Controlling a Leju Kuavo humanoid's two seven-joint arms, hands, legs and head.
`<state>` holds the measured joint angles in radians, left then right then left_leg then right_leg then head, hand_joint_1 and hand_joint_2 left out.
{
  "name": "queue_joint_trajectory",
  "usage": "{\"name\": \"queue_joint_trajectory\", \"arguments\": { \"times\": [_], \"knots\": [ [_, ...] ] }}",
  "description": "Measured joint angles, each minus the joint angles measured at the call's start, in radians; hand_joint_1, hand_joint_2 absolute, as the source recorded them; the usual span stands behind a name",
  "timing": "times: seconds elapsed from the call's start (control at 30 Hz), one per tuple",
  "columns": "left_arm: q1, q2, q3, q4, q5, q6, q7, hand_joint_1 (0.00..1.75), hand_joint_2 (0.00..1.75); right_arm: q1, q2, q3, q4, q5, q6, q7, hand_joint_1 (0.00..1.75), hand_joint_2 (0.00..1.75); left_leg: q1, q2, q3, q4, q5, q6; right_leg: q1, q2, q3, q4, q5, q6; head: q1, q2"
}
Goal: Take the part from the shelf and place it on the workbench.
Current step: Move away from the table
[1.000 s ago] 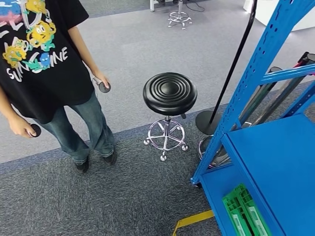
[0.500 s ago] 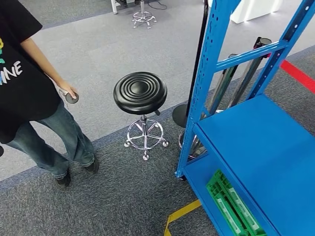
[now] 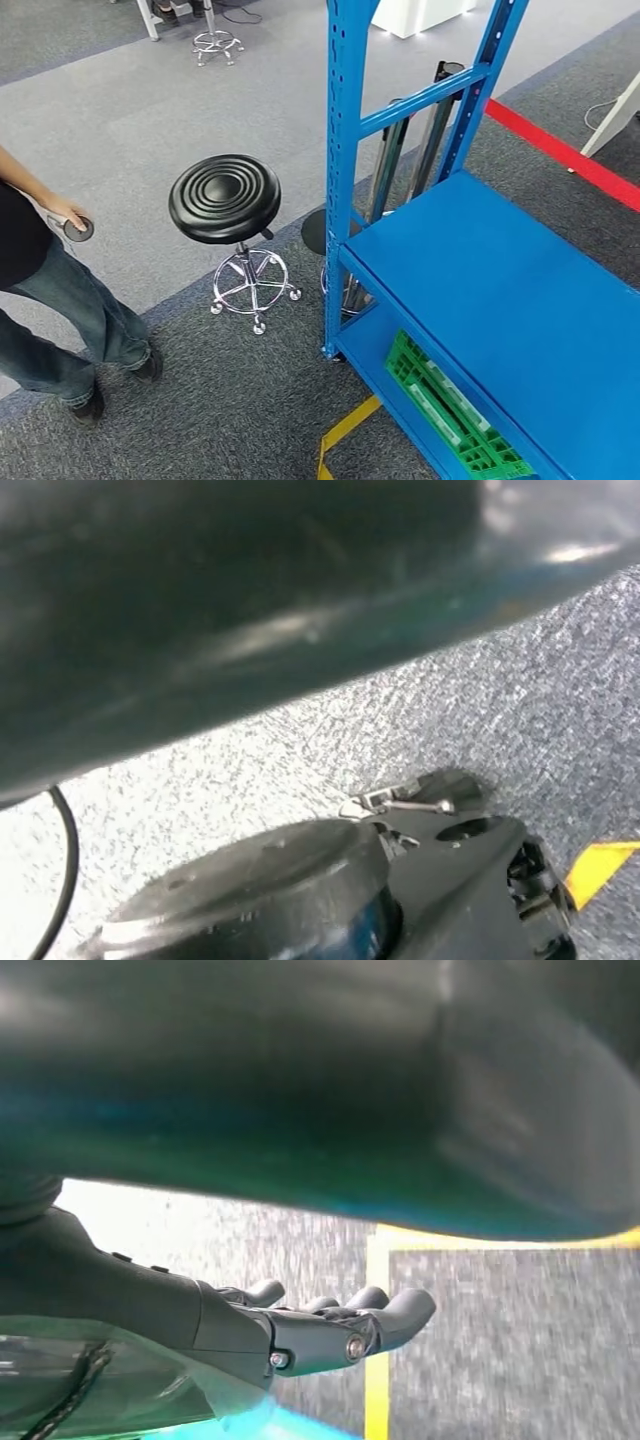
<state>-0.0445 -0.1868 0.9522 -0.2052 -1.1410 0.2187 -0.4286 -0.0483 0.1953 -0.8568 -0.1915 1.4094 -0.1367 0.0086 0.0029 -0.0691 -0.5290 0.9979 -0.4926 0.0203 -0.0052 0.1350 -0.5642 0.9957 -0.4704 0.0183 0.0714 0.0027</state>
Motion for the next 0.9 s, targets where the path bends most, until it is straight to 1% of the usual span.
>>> {"name": "queue_joint_trajectory", "arguments": {
  "times": [0.03,0.07,0.1,0.13,0.17,0.2,0.23,0.27,0.3,0.33,0.37,0.4,0.43,0.47,0.5,0.53,0.57,0.6,0.63,0.67,0.7,0.73,0.77,0.8,0.83,0.87,0.9],
  "knots": [
    [-0.002,0.000,0.000,0.000,0.000,0.000,0.000,0.00,0.00,0.002,0.000,0.000,0.000,-0.002,-0.001,0.000,0.00,0.00,0.001,0.012,0.002,-0.006,0.004,0.003,-0.001,-0.004,-0.006,0.003,-0.002,0.005,0.000,0.000],
    [-0.003,-0.001,0.000,0.000,0.000,0.000,0.000,0.00,0.00,0.003,0.000,0.000,0.000,-0.004,-0.003,0.000,0.00,0.00,0.002,0.025,0.005,-0.014,0.008,0.006,0.000,-0.023,-0.018,0.020,-0.013,0.009,0.002,0.000],
    [-0.003,-0.001,0.000,0.000,0.000,0.002,-0.001,0.00,0.00,0.003,0.000,0.000,0.000,-0.006,-0.004,0.001,0.00,0.00,0.003,0.040,0.007,-0.022,0.012,0.009,0.001,-0.050,-0.037,0.054,-0.035,0.012,0.005,0.000],
    [-0.003,-0.003,0.001,0.000,0.000,0.006,-0.001,0.00,0.00,0.001,0.000,0.000,0.000,-0.007,-0.005,0.001,0.00,0.00,0.003,0.057,0.009,-0.026,0.013,0.012,0.001,-0.083,-0.063,0.110,-0.066,0.015,0.008,0.000],
    [-0.002,-0.005,0.001,0.000,0.000,0.012,-0.001,0.00,0.00,-0.001,0.000,0.000,0.000,-0.008,-0.006,0.001,0.00,0.00,0.003,0.072,0.008,-0.027,0.012,0.014,0.000,-0.107,-0.095,0.176,-0.099,0.019,0.010,0.000],
    [0.000,-0.008,0.001,0.000,0.001,0.020,-0.001,0.00,0.00,-0.002,0.000,0.000,0.000,-0.009,-0.007,0.001,0.00,0.00,0.002,0.088,0.008,-0.027,0.012,0.016,-0.002,-0.118,-0.124,0.237,-0.123,0.024,0.010,0.000],
    [0.000,-0.012,0.001,0.000,0.001,0.028,-0.001,0.00,0.00,-0.001,-0.001,-0.001,0.000,-0.010,-0.008,0.001,0.00,0.00,0.002,0.103,0.008,-0.026,0.011,0.016,-0.006,-0.125,-0.140,0.273,-0.131,0.029,0.010,0.000],
    [-0.001,-0.016,0.001,0.000,0.002,0.034,-0.001,0.00,0.00,0.000,-0.001,-0.001,0.000,-0.011,-0.009,0.000,0.00,0.00,0.002,0.118,0.008,-0.026,0.009,0.015,-0.009,-0.131,-0.137,0.271,-0.120,0.035,0.010,0.000],
    [-0.002,-0.021,0.002,0.000,0.002,0.038,-0.001,0.00,0.00,0.002,-0.002,-0.001,0.000,-0.013,-0.011,0.000,0.00,0.00,0.004,0.130,0.009,-0.024,0.007,0.012,-0.013,-0.139,-0.112,0.230,-0.093,0.039,0.010,0.000],
    [-0.003,-0.024,0.002,0.000,0.003,0.042,-0.001,0.00,0.00,0.003,-0.002,-0.001,0.000,-0.015,-0.012,-0.002,0.00,0.00,0.006,0.142,0.010,-0.021,0.004,0.007,-0.017,-0.155,-0.072,0.160,-0.058,0.044,0.010,0.000],
    [-0.004,-0.026,0.002,0.000,0.003,0.044,-0.001,0.00,0.00,0.002,-0.003,-0.001,0.000,-0.017,-0.014,-0.003,0.00,0.00,0.005,0.152,0.010,-0.016,-0.001,0.000,-0.016,-0.177,-0.033,0.091,-0.035,0.046,0.011,0.000],
    [-0.004,-0.027,0.003,0.000,0.004,0.046,-0.001,0.00,0.00,0.000,-0.003,-0.001,0.000,-0.018,-0.014,-0.005,0.00,0.00,0.004,0.160,0.010,-0.010,-0.005,-0.007,-0.016,-0.192,-0.004,0.041,-0.020,0.042,0.010,0.000],
    [-0.005,-0.028,0.004,0.000,0.005,0.048,-0.001,0.00,0.00,-0.001,-0.003,-0.001,0.000,-0.019,-0.015,-0.007,0.00,0.00,0.001,0.168,0.011,-0.005,-0.009,-0.013,-0.014,-0.201,0.012,0.014,-0.016,0.037,0.009,0.000],
    [-0.006,-0.028,0.006,0.000,0.005,0.051,0.000,0.00,0.00,-0.002,-0.003,-0.001,0.000,-0.020,-0.015,-0.009,0.00,0.00,0.000,0.175,0.012,-0.002,-0.011,-0.018,-0.011,-0.198,0.013,0.011,-0.020,0.030,0.008,0.000],
    [-0.008,-0.029,0.008,0.000,0.005,0.054,0.001,0.00,0.00,-0.001,-0.003,-0.002,0.000,-0.020,-0.015,-0.009,0.00,0.00,0.001,0.182,0.014,-0.001,-0.011,-0.022,-0.010,-0.187,0.010,0.012,-0.019,0.021,0.006,0.000],
    [-0.010,-0.029,0.011,0.000,0.005,0.057,0.004,0.00,0.00,0.001,-0.003,-0.002,0.000,-0.021,-0.015,-0.008,0.00,0.00,0.004,0.184,0.017,0.000,-0.015,-0.027,-0.010,-0.178,0.010,0.011,-0.018,0.014,0.006,0.000],
    [-0.011,-0.029,0.013,0.000,0.005,0.059,0.007,0.00,0.00,0.002,-0.004,-0.002,0.000,-0.021,-0.015,-0.007,0.00,0.00,0.008,0.171,0.015,0.010,-0.026,-0.032,-0.009,-0.169,0.009,0.011,-0.017,0.007,0.006,0.000],
    [-0.012,-0.030,0.015,0.000,0.005,0.060,0.010,0.00,0.00,0.001,-0.004,-0.003,0.000,-0.021,-0.015,-0.005,0.00,0.00,0.010,0.148,0.004,0.039,-0.049,-0.036,-0.010,-0.159,0.010,0.009,-0.014,0.000,0.004,0.000],
    [-0.011,-0.030,0.017,0.000,0.005,0.061,0.013,0.00,0.00,0.000,-0.004,-0.003,0.000,-0.021,-0.015,-0.004,0.00,0.00,0.012,0.120,-0.017,0.090,-0.080,-0.039,-0.011,-0.148,0.012,0.008,-0.012,-0.006,0.002,0.000],
    [-0.010,-0.030,0.018,0.000,0.005,0.062,0.015,0.00,0.00,-0.002,-0.004,-0.003,0.000,-0.022,-0.015,-0.003,0.00,0.00,0.012,0.096,-0.047,0.158,-0.114,-0.038,-0.009,-0.135,0.010,0.008,-0.011,-0.010,0.001,0.000],
    [-0.008,-0.030,0.019,0.000,0.005,0.062,0.017,0.00,0.00,-0.003,-0.004,-0.003,0.000,-0.022,-0.014,-0.002,0.00,0.00,0.011,0.084,-0.079,0.227,-0.141,-0.037,-0.007,-0.121,0.009,0.008,-0.010,-0.012,0.000,0.000],
    [-0.006,-0.030,0.019,0.000,0.005,0.063,0.021,0.00,0.00,-0.002,-0.004,-0.003,0.000,-0.022,-0.013,-0.002,0.00,0.00,0.011,0.079,-0.104,0.276,-0.153,-0.034,-0.005,-0.107,0.009,0.009,-0.009,-0.013,0.000,0.000],
    [-0.005,-0.030,0.020,0.000,0.005,0.063,0.024,0.00,0.00,-0.001,-0.004,-0.003,0.000,-0.022,-0.013,-0.001,0.00,0.00,0.009,0.076,-0.114,0.290,-0.143,-0.029,-0.003,-0.092,0.010,0.009,-0.009,-0.014,0.000,0.000],
    [-0.005,-0.029,0.020,0.000,0.006,0.064,0.027,0.00,0.00,0.000,-0.004,-0.003,0.000,-0.022,-0.012,0.000,0.00,0.00,0.007,0.072,-0.107,0.267,-0.116,-0.023,-0.001,-0.078,0.010,0.009,-0.009,-0.014,0.001,0.000],
    [-0.005,-0.029,0.020,0.000,0.008,0.065,0.029,0.00,0.00,0.001,-0.004,-0.003,0.000,-0.022,-0.012,0.000,0.00,0.00,0.005,0.063,-0.086,0.211,-0.076,-0.016,0.000,-0.064,0.011,0.009,-0.008,-0.014,0.001,0.000],
    [-0.006,-0.028,0.021,0.000,0.010,0.066,0.031,0.00,0.00,0.001,-0.003,-0.003,0.000,-0.023,-0.012,0.001,0.00,0.00,0.002,0.040,-0.059,0.142,-0.039,-0.007,0.000,-0.050,0.012,0.009,-0.007,-0.014,0.001,0.000],
    [-0.006,-0.028,0.023,0.000,0.012,0.067,0.033,0.00,0.00,0.000,-0.003,-0.003,0.000,-0.024,-0.012,0.002,0.00,0.00,0.002,0.017,-0.034,0.081,-0.013,-0.001,0.001,-0.037,0.010,0.011,-0.007,-0.012,0.001,0.000]
  ]
}}
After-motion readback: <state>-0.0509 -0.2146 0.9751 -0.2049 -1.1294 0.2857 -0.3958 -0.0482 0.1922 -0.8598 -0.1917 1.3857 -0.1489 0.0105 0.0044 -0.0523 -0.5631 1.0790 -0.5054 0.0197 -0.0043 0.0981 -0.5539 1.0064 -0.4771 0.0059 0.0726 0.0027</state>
